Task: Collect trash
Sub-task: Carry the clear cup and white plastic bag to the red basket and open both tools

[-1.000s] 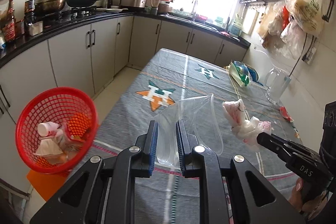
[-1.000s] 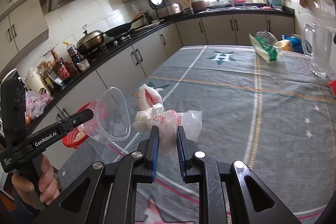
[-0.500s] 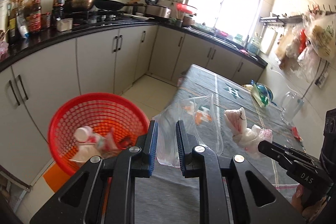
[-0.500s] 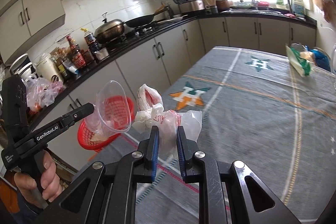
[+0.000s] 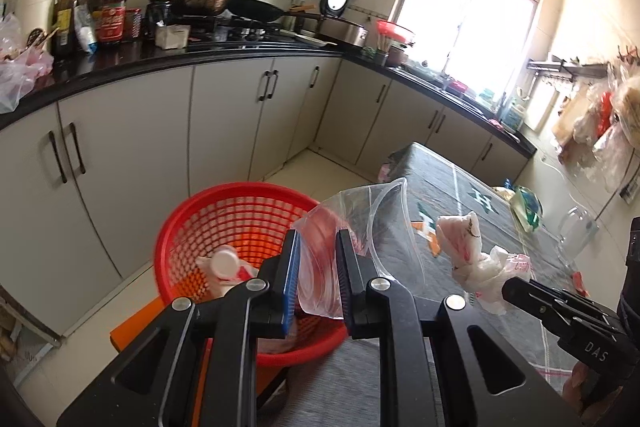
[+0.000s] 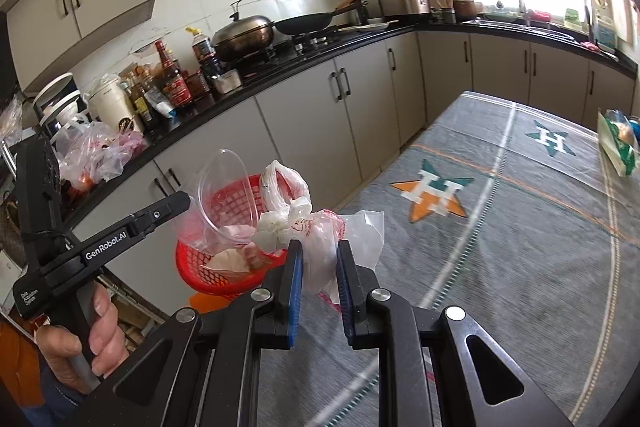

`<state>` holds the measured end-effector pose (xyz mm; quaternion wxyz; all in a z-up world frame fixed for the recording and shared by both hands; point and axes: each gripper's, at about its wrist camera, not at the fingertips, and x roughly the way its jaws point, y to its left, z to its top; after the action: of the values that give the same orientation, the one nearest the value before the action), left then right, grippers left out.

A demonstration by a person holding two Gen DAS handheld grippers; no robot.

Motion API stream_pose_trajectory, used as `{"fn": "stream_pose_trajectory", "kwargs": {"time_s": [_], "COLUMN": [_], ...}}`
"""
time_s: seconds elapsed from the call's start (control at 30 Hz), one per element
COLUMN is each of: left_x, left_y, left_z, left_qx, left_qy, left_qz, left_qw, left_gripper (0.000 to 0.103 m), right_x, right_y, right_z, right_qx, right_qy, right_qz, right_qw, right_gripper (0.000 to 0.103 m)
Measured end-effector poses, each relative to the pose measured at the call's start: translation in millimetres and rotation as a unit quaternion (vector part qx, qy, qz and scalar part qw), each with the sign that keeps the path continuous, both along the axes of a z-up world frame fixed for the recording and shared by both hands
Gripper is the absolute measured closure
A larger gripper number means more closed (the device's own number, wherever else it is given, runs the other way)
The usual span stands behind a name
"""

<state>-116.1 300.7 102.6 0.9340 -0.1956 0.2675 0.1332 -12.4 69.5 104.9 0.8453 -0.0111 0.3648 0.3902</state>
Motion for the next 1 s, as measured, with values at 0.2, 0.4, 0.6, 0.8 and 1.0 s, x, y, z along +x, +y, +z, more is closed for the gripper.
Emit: {"fn": "stream_pose_trajectory", "kwargs": {"time_s": [0.2,0.4,0.6,0.8,1.0], "left_x": [-7,-11,-12,-12,-10], "left_y": [24,42,56,66,63], "left_z": [-7,-16,-28,-40,-48], "left_qx": [-0.008,-0.014,-0.017,-0.021,-0.008], "left_qy": [0.004,0.012,0.022,0.033,0.046], "left_qz": [0.02,0.035,0.05,0.059,0.06], "left_qw": [0.9998,0.9992,0.9983,0.9975,0.9971], "left_gripper": [0.086,0.086,0.086,0.086,0.086], "right_x": [0,3,9,14,26], "right_y": [23,47,67,90,108], "right_z": [-3,-7,-13,-22,-35], "right_qx": [-0.005,-0.007,-0.009,-0.012,-0.01], "right_qy": [0.006,0.019,0.034,0.05,0.075], "right_qz": [0.016,0.03,0.038,0.045,0.038], "right_qw": [1.0,0.999,0.999,0.998,0.996], "right_gripper": [0.085,0.085,0.085,0.085,0.085]}}
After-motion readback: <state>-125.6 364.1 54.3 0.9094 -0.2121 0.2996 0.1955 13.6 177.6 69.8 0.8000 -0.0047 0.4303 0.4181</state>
